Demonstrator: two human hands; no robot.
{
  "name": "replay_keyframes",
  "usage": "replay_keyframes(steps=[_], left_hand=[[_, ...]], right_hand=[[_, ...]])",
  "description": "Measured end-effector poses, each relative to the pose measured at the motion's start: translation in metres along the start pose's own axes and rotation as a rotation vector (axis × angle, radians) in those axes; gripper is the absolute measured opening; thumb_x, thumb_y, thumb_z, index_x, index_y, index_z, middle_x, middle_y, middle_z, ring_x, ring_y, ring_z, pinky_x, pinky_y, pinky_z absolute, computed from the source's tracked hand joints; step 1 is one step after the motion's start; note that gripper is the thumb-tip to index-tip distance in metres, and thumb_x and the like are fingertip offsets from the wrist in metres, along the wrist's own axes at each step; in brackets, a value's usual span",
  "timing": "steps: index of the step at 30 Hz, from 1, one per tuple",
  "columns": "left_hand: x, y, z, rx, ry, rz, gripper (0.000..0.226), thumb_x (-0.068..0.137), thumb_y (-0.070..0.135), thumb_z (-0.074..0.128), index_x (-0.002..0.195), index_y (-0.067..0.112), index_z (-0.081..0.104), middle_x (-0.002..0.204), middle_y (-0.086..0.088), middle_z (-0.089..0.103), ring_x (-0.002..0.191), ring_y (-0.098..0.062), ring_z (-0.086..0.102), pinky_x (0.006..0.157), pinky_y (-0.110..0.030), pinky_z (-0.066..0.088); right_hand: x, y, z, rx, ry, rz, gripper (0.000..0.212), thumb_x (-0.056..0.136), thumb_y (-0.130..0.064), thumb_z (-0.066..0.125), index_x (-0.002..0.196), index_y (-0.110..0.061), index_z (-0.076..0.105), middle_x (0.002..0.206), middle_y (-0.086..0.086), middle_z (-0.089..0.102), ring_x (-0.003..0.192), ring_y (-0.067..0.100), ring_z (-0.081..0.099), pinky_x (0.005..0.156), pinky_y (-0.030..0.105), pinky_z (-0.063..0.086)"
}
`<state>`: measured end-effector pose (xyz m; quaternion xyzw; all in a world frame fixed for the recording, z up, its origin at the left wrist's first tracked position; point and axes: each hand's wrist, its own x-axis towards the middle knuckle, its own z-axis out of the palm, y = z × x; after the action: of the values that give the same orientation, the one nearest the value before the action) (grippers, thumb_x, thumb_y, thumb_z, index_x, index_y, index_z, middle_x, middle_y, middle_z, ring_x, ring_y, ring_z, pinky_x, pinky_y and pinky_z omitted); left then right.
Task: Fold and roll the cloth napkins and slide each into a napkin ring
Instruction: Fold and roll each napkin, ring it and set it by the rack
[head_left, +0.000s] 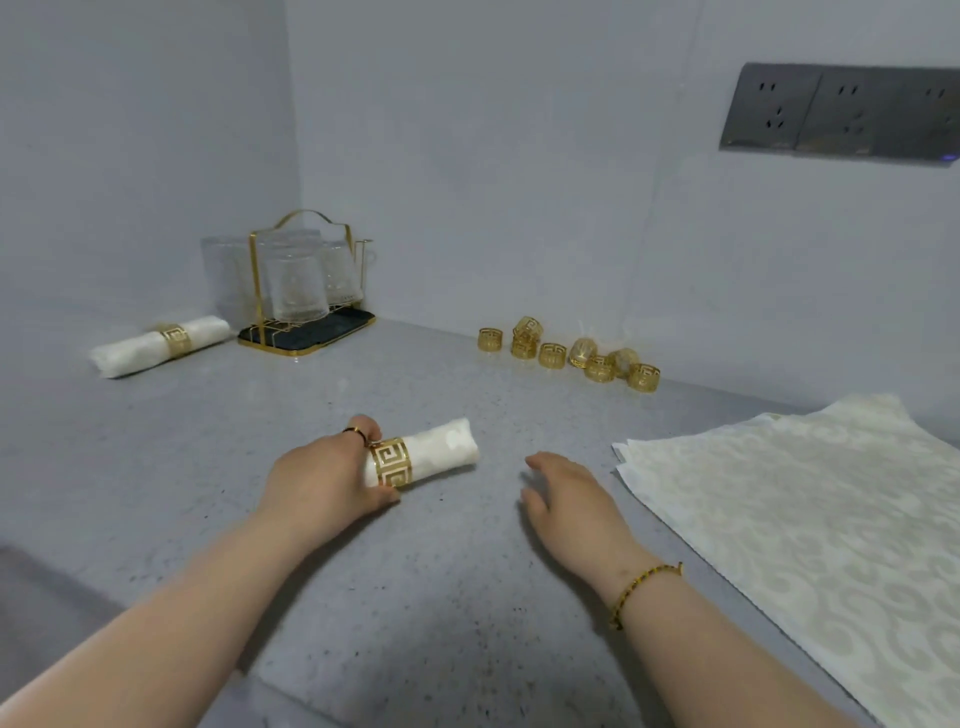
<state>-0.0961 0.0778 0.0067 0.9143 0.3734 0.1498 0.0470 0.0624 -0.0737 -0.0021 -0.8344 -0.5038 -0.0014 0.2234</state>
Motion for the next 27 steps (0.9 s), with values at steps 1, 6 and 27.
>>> replay_keyframes(steps=[1,6,27], left_hand=[[0.002,-0.014,-0.003,-0.001,0.003,-0.039,0.048,0.079,0.049,0.062,0.112,0.026,0.037,0.088,0.008,0.055,0.078,-0.013,0.054,0.055,-0.024,0.038],[0.012,-0.082,-0.015,-0.004,0.031,-0.193,0.046,0.077,0.048,0.065,0.109,0.026,0.039,0.089,0.006,0.057,0.078,-0.014,0.055,0.063,-0.026,0.045],[0.147,-0.23,-0.004,0.213,0.193,-0.541,0.043,0.082,0.036,0.062,0.112,0.006,0.056,0.111,-0.016,0.061,0.107,-0.032,0.054,0.088,-0.033,0.037]], right_hand=[[0.009,-0.009,0.006,-0.012,-0.018,-0.008,0.047,0.098,-0.025,0.036,0.142,-0.014,0.027,0.151,0.001,0.027,0.137,0.015,0.025,0.107,0.018,0.017],[0.047,-0.044,0.036,-0.056,-0.074,-0.044,0.049,0.098,-0.031,0.035,0.144,-0.016,0.024,0.153,0.003,0.021,0.14,0.017,0.018,0.112,0.022,0.012],[0.08,-0.059,0.075,-0.099,-0.126,-0.095,0.047,0.097,-0.041,0.027,0.142,-0.031,0.022,0.152,-0.014,0.015,0.14,0.005,0.012,0.113,0.018,0.006]])
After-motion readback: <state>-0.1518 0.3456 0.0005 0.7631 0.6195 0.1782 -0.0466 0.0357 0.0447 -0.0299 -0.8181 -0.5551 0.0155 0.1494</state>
